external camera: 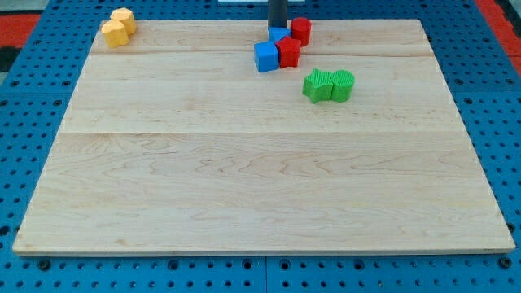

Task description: Side the red circle a bit right

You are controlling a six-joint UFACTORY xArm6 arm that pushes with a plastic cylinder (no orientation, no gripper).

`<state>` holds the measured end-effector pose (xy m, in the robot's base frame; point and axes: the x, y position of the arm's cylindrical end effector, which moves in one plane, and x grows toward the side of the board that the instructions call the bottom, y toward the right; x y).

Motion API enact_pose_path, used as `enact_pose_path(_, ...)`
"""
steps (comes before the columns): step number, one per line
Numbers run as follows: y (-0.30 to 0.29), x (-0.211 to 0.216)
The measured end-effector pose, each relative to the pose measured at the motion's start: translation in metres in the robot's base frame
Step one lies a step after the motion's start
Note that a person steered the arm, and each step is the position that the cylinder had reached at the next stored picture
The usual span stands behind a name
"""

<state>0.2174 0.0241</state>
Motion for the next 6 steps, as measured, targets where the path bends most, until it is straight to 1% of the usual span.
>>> enact_pose_path(1,-0.002,0.012)
enact_pose_path(2,0.0,0.007)
enact_pose_path(3,0.022,-0.002)
enact_pose_path(4,0.05,0.008)
enact_pose_path(5,0.048,0.029)
enact_pose_path(6,0.02,0.033)
